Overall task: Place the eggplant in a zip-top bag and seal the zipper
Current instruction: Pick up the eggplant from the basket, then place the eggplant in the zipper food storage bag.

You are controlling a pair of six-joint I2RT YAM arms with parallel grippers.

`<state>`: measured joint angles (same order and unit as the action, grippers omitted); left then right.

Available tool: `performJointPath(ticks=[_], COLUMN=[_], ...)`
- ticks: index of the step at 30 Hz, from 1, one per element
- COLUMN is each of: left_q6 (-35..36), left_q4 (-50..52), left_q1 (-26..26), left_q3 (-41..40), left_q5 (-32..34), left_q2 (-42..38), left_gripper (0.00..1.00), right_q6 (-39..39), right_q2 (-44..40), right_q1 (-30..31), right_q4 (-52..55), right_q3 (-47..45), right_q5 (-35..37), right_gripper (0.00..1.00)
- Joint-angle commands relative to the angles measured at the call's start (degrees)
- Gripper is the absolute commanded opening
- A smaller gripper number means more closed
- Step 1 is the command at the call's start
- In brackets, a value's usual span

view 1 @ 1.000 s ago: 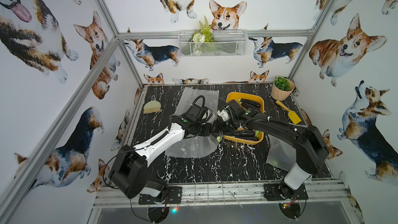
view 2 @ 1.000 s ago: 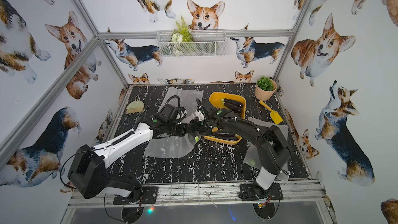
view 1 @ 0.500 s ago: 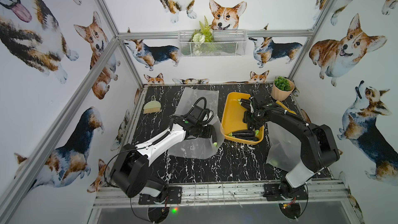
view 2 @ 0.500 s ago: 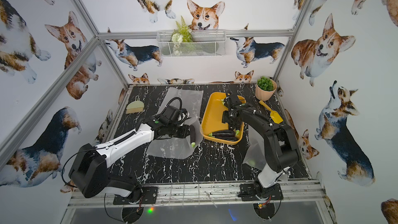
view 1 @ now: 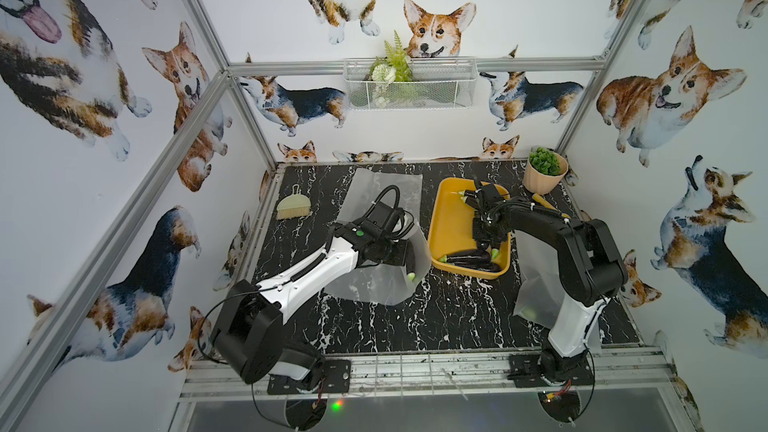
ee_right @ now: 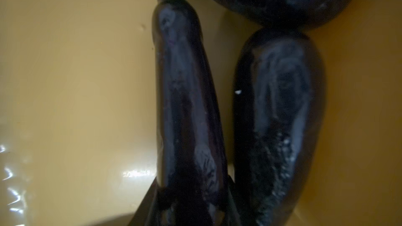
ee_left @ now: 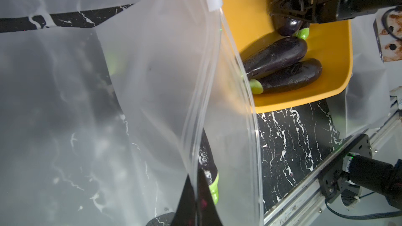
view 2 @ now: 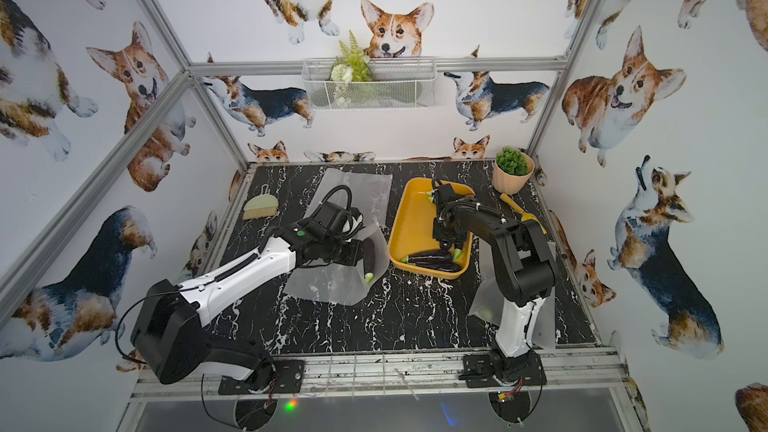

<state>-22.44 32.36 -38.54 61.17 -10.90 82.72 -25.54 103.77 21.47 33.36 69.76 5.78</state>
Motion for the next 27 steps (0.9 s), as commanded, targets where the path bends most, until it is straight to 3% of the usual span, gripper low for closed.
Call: performJointPath(ticks=[1, 4, 6, 8, 13, 17, 23, 27], left_q6=[1.78, 1.7, 1.61, 1.69, 1.86, 1.4, 1.02, 3.55], left_q4=[1.31, 0.61, 0.34, 0.25, -0.27, -0.32, -1.06, 0.25], left_q1=[0.07, 0.09, 0.05, 0.06, -0.26, -1.0, -1.31, -4.5], left_q3=[0.45, 0.69, 0.97, 1.3, 2.24, 2.21, 0.8, 1.14], left_q5=[2.18, 2.08, 2.46, 3.13, 2.79, 4.09, 4.66, 3.91], left_q2=[0.71, 1.9, 2.44, 2.54, 3.32, 3.34, 1.37, 0.6], left_gripper=[0.0, 0.0, 0.0, 0.0, 0.0, 0.0, 0.0, 0.0], right_q6=[0.25, 1.52, 1.41, -0.72, -6.95, -11.59, -15.65, -17.49], right_q2=[-8.14, -12.49, -14.7, -16.8, -18.72, -17.4, -17.39, -13.27], right_q1=[2.37, 6.32, 10.3, 13.92, 22.19, 26.08, 26.17, 25.0], right_q4=[0.45, 2.24, 4.1, 3.38, -1.08, -3.86, -2.92, -2.52], right_q3=[1.46, 3.58, 4.02, 1.63, -6.6, -9.48, -11.48, -9.54], right_q5=[-2.79, -6.58, -15.82, -24.23, -34.92, -34.87, -35.18, -35.36], right_gripper=[0.34, 0.33, 0.31, 0.3, 0.3, 0.3, 0.31, 0.33])
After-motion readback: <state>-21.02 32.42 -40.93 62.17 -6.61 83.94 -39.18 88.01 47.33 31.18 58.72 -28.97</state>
